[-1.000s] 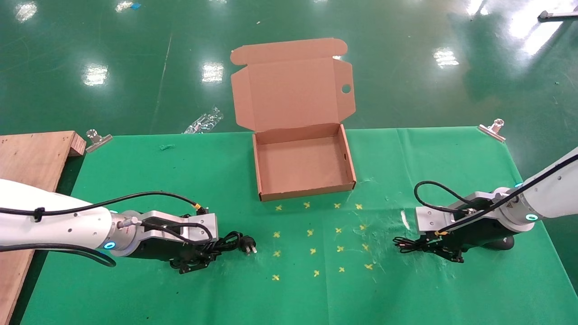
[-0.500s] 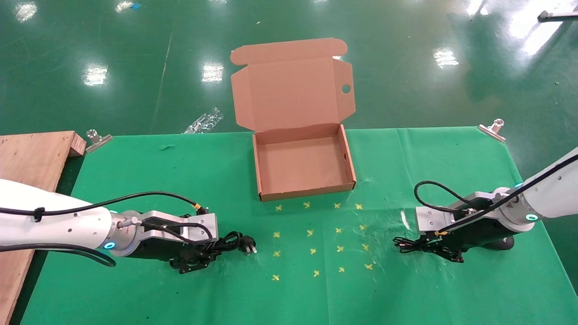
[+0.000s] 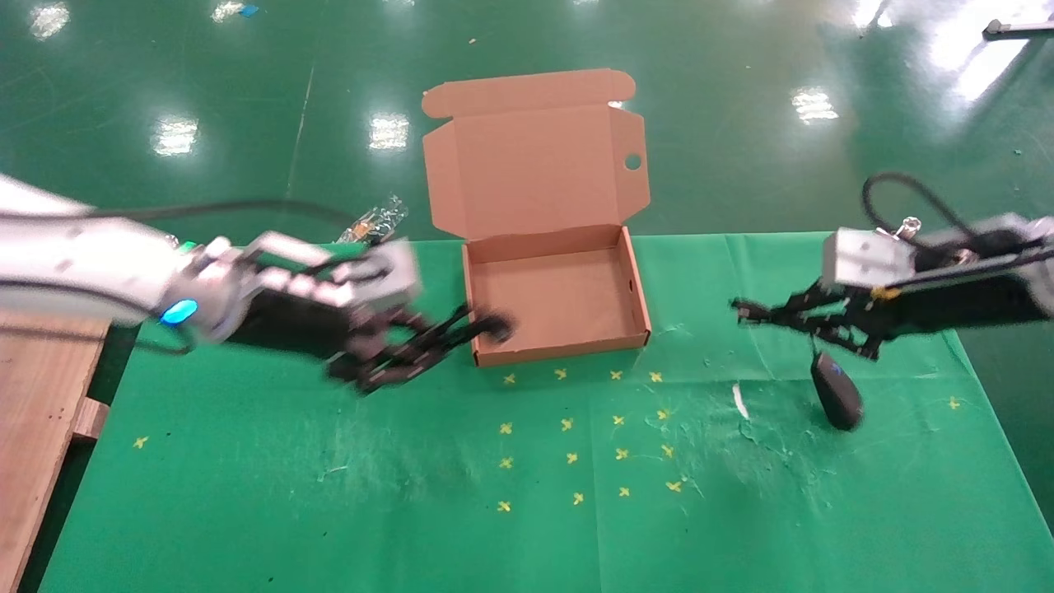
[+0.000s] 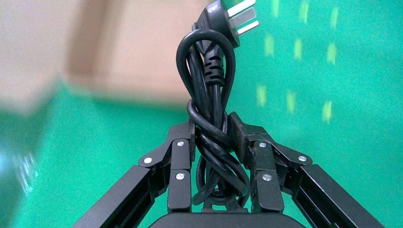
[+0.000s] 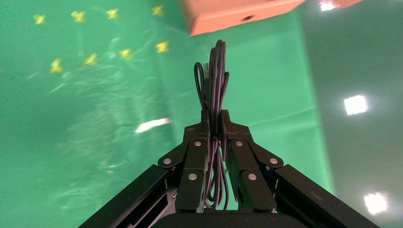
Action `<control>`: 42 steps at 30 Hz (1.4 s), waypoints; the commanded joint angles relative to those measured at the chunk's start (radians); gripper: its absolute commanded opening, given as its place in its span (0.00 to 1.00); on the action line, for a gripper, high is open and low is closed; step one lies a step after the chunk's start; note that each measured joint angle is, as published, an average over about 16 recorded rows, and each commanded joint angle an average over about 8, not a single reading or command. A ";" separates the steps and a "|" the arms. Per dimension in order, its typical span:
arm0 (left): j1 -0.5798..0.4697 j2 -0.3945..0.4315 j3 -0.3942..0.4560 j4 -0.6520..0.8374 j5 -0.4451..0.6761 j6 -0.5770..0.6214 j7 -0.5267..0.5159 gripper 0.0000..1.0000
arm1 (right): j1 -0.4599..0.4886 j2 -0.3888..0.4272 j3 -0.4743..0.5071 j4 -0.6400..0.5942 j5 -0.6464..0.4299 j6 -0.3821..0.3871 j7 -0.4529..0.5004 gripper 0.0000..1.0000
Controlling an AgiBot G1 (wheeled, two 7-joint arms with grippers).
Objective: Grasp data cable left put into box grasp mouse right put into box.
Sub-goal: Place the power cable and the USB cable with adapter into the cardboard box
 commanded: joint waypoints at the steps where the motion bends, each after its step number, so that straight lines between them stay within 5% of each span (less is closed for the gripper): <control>1: -0.030 0.037 -0.002 0.011 -0.003 -0.010 -0.005 0.00 | 0.017 0.016 0.015 0.013 0.016 0.004 0.000 0.00; 11: 0.015 0.285 0.130 0.143 0.213 -0.412 0.014 0.03 | 0.067 0.060 0.027 0.156 0.035 -0.074 0.075 0.00; 19: 0.007 0.294 0.315 0.172 0.167 -0.595 -0.014 1.00 | 0.063 0.094 0.041 0.296 0.054 -0.090 0.157 0.00; 31: -0.058 0.284 0.463 0.223 0.045 -0.661 -0.063 1.00 | 0.056 0.052 0.072 0.370 0.105 -0.044 0.188 0.00; 42: -0.186 0.191 0.416 0.483 -0.024 -0.700 -0.121 1.00 | 0.080 -0.094 0.082 0.266 0.125 0.049 0.107 0.00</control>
